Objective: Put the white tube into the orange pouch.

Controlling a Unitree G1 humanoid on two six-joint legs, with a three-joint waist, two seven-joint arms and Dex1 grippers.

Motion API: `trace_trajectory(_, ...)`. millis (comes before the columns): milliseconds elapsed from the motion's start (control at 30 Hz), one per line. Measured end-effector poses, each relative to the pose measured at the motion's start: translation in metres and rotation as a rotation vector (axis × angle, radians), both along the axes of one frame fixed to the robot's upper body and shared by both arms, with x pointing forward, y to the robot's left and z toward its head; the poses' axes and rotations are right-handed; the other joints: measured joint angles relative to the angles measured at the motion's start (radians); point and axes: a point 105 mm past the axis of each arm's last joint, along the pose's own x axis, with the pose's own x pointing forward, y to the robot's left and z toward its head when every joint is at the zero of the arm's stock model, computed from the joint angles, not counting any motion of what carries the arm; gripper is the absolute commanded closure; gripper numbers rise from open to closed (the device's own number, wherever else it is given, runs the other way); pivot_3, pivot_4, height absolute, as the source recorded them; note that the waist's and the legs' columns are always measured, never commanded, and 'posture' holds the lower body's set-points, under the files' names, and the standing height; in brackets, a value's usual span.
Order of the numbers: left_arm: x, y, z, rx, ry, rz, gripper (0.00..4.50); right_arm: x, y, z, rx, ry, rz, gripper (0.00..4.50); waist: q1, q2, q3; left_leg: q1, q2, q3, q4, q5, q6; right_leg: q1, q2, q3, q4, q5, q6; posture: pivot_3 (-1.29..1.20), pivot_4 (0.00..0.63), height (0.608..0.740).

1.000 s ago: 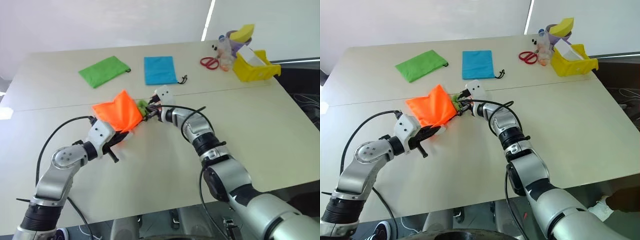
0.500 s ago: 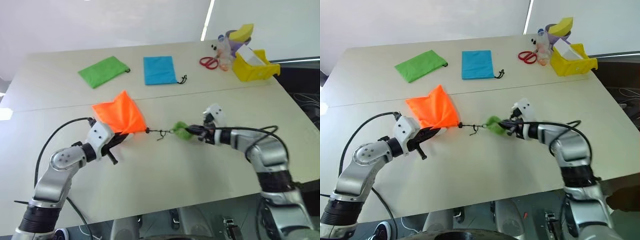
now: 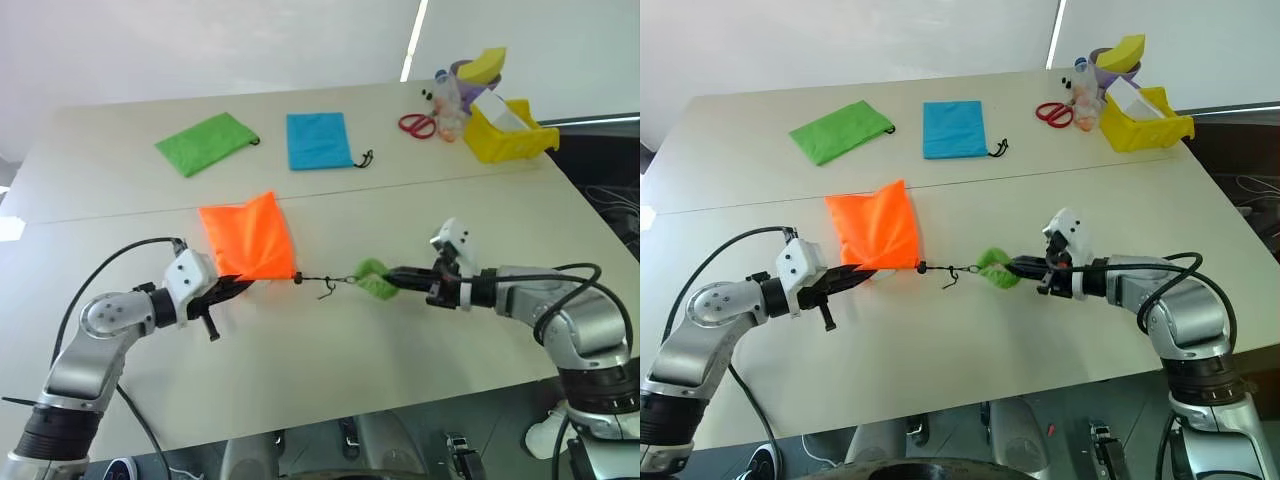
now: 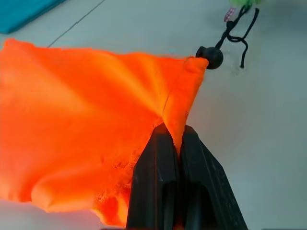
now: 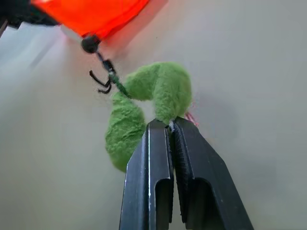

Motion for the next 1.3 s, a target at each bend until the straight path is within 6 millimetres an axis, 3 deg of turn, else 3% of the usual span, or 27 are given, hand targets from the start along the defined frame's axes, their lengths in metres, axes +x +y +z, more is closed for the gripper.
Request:
trace_trajectory(133,-0.002,0.010,0.000,-0.043,0.050,0.023,1.83,-0.001,-0.001,-0.003,0.000,0.011,-0.005,4.50,0.006,0.000,0.000,0.000,0.000,0.000,0.000,0.000,0.000,0.000,0.001,0.000,0.000,0.000,0.000,0.00,0.150,0.734)
trace_trajectory(367,0.000,0.004,0.020,-0.168,0.035,0.007,1.83,-0.003,-0.006,-0.007,-0.014,0.005,-0.006,4.50,0.010,0.000,0.000,0.000,0.000,0.000,0.001,0.000,0.000,0.001,0.000,0.000,0.000,0.000,0.000,0.00,0.150,0.734)
trace_trajectory(433,0.001,-0.010,0.029,-0.179,0.021,-0.053,1.83,-0.001,-0.007,-0.008,-0.017,0.005,-0.014,4.50,0.014,0.000,0.000,0.001,-0.001,0.000,0.001,0.000,0.000,0.002,0.000,0.000,0.000,0.000,0.000,0.00,0.150,0.734)
trace_trajectory(500,0.002,-0.037,0.041,-0.166,0.013,-0.169,1.83,-0.001,-0.004,-0.010,-0.015,0.007,-0.009,4.50,0.026,0.000,0.000,0.001,-0.002,0.000,0.001,0.000,0.000,0.002,0.001,0.000,0.001,0.000,0.000,0.00,0.150,0.734)
trace_trajectory(667,0.010,-0.072,0.048,-0.129,0.035,-0.333,1.83,0.002,-0.004,-0.014,-0.030,-0.005,-0.013,4.50,0.031,0.000,0.000,0.001,-0.003,0.000,0.002,0.000,0.001,0.002,0.004,-0.001,0.001,0.000,0.001,0.00,0.150,0.734)
trace_trajectory(900,0.033,-0.086,0.011,0.082,0.205,-0.480,1.83,0.011,0.001,-0.012,-0.028,-0.052,-0.044,4.50,0.028,0.000,0.000,0.000,-0.003,-0.001,0.003,0.001,0.001,0.002,0.006,-0.001,0.001,0.000,0.002,0.00,0.150,0.734)
trace_trajectory(1133,0.073,-0.096,0.017,0.217,0.189,-0.531,1.83,0.016,0.014,-0.013,-0.021,-0.086,-0.043,4.50,0.031,0.000,0.000,-0.001,-0.004,-0.001,0.006,0.000,0.001,0.003,0.006,-0.001,0.002,0.000,0.002,0.00,0.150,0.734)
trace_trajectory(1300,0.066,-0.101,0.001,0.303,0.273,-0.638,1.83,0.017,0.016,-0.013,-0.019,-0.091,-0.054,4.50,0.029,0.000,0.000,-0.002,-0.004,-0.002,0.007,0.000,0.002,0.002,0.006,-0.001,0.002,0.000,0.004,0.00,0.150,0.734)
